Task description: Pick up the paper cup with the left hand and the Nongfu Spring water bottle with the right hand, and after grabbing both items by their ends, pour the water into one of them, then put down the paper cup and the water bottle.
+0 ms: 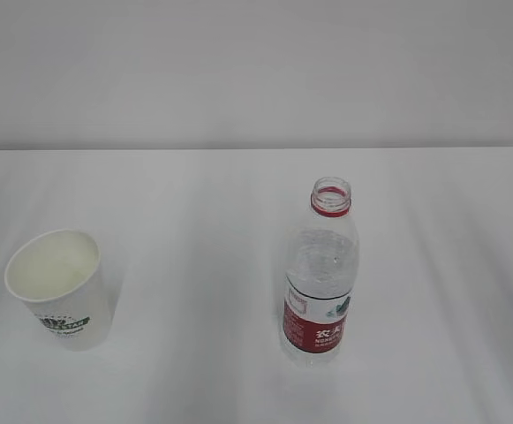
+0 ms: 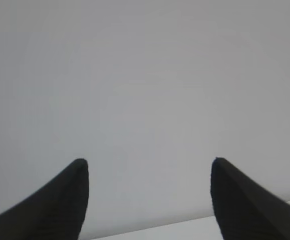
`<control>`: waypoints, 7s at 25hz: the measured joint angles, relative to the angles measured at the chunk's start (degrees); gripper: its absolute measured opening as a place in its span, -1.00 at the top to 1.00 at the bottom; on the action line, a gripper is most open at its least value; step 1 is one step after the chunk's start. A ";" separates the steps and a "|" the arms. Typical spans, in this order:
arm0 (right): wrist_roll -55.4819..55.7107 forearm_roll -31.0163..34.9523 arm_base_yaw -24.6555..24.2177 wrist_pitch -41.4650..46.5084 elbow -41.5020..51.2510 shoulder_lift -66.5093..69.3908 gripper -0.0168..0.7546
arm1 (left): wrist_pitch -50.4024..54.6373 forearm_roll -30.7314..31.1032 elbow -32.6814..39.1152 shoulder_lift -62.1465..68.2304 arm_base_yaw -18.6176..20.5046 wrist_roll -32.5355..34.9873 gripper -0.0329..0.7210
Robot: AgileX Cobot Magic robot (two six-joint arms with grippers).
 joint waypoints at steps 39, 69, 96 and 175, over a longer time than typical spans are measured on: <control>3.51 -5.00 0.00 -27.09 25.33 12.43 -0.41 | -31.13 -0.21 30.76 13.32 0.00 0.00 -0.50; 6.25 -7.95 0.00 -32.79 31.46 12.43 -0.41 | -33.21 0.69 31.99 20.29 0.00 -2.60 -0.38; 15.74 -24.71 0.00 -34.31 31.46 12.43 -0.47 | -35.80 20.18 31.99 21.91 0.00 -3.93 -0.73; 19.60 -36.92 0.00 -34.81 31.46 12.43 -0.58 | -47.52 19.22 23.82 56.16 0.00 2.87 -0.71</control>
